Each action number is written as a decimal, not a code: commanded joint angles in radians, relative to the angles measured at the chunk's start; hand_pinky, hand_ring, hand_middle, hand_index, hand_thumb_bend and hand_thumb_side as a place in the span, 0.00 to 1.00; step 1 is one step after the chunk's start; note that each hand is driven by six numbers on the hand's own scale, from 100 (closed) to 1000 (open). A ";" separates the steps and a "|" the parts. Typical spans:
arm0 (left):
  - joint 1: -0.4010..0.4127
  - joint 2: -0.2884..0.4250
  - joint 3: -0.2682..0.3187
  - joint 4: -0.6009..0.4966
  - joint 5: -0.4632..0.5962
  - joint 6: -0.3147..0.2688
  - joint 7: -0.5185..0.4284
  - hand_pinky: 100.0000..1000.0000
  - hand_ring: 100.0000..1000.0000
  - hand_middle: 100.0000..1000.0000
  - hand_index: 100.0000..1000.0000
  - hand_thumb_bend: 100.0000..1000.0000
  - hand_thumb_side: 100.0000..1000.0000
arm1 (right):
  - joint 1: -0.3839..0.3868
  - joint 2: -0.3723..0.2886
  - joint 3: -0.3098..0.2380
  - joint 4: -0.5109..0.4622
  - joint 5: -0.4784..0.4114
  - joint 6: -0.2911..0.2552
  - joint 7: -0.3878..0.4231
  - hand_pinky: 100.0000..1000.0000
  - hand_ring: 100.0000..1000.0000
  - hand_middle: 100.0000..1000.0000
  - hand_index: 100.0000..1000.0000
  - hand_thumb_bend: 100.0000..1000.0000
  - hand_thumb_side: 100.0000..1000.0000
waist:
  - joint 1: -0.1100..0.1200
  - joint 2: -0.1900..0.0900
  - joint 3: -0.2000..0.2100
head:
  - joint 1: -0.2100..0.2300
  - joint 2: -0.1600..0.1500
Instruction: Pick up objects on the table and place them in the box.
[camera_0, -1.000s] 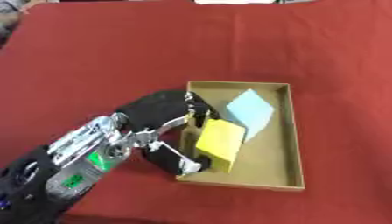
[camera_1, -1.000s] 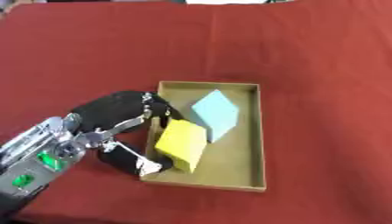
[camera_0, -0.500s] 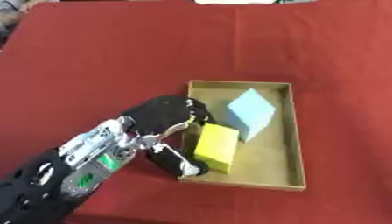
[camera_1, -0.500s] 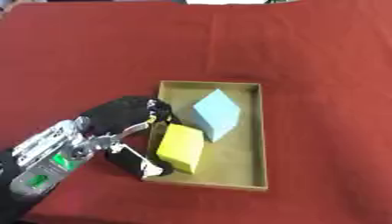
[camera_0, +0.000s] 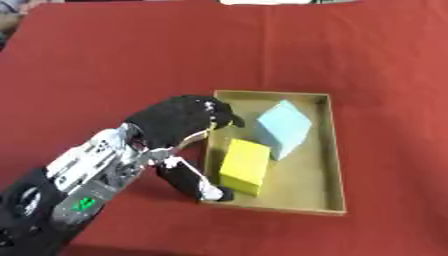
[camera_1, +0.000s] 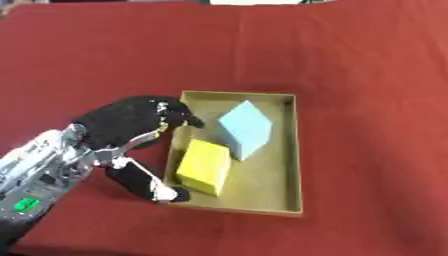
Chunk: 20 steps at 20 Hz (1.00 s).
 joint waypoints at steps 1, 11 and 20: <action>-0.017 0.032 0.054 -0.049 0.018 0.012 0.011 0.81 0.84 0.69 0.85 0.59 0.42 | -0.005 -0.025 -0.012 -0.022 0.002 0.002 -0.005 0.70 0.67 0.52 0.79 0.00 0.85 | -0.002 -0.029 0.004 | -0.014 -0.009; -0.048 0.015 0.228 -0.053 0.275 -0.024 0.249 0.79 0.78 0.63 0.80 0.09 0.39 | 0.000 -0.024 -0.012 -0.039 0.004 0.004 -0.014 0.70 0.67 0.52 0.79 0.00 0.84 | -0.002 -0.040 0.019 | -0.042 -0.010; 0.081 0.000 0.486 -0.053 0.542 -0.168 0.673 0.83 0.81 0.65 0.81 0.05 0.68 | -0.005 -0.006 0.007 -0.119 -0.029 -0.015 -0.042 0.71 0.68 0.54 0.80 0.00 0.84 | -0.008 -0.033 0.034 | -0.051 -0.025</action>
